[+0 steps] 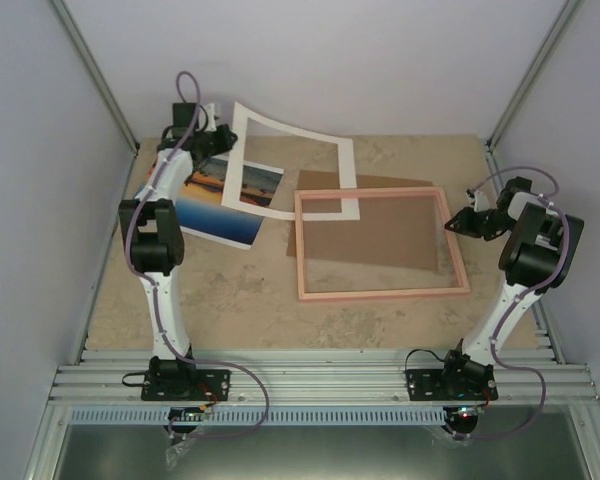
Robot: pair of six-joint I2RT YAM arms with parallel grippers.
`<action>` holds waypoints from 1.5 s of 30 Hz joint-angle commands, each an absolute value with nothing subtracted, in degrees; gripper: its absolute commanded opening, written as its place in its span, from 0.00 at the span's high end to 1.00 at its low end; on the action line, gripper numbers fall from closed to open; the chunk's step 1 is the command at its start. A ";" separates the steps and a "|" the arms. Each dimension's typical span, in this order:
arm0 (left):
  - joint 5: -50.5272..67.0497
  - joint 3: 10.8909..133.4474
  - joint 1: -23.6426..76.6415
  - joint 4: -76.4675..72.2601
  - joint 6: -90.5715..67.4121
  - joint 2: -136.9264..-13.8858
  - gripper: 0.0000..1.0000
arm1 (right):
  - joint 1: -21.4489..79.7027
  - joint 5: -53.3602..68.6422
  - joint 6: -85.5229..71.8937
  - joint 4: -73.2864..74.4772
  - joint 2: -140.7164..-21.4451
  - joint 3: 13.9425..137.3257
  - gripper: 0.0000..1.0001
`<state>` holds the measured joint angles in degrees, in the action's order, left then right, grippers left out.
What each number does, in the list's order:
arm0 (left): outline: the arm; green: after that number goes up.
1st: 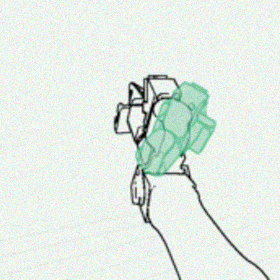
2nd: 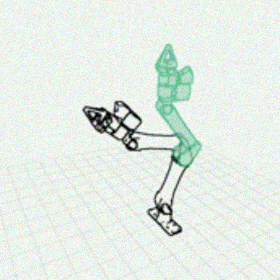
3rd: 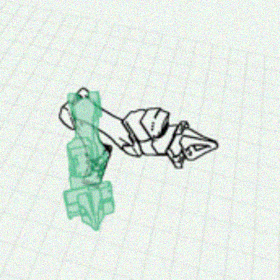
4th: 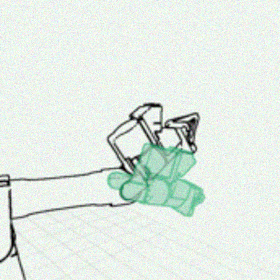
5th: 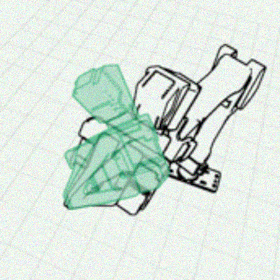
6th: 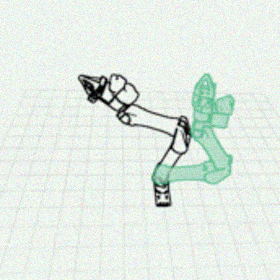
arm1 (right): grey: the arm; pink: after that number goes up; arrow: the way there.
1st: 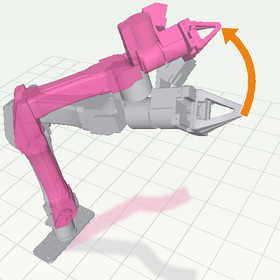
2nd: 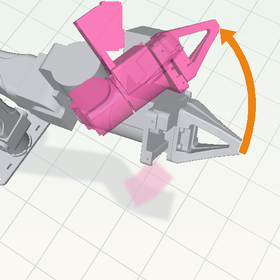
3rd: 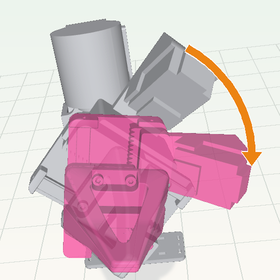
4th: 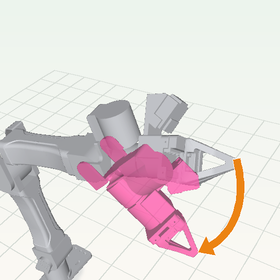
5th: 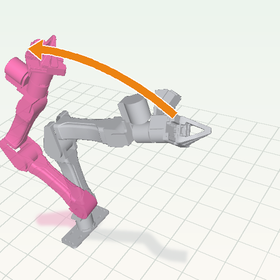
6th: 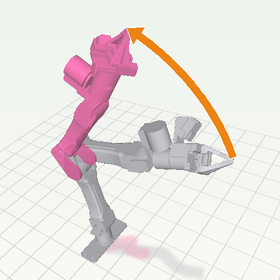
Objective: Put the photo into the frame
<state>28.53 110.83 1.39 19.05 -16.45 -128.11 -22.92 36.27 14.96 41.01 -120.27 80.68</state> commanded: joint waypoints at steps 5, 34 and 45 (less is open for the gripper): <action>23.24 116.47 -6.25 22.22 -15.27 -120.52 1.00 | -23.30 37.35 10.94 39.75 -119.22 75.55 0.90; 43.89 111.92 5.09 20.99 -24.79 -92.30 1.00 | -21.01 52.87 17.69 41.95 -100.21 72.80 0.24; 50.23 76.83 9.02 -21.88 -64.99 -81.89 1.00 | -26.97 64.42 25.08 49.96 -91.58 74.55 0.18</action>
<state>47.51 83.83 6.46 -6.42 -48.53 -82.00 -25.85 60.69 21.85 46.02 -92.90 73.60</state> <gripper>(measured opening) 0.023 0.822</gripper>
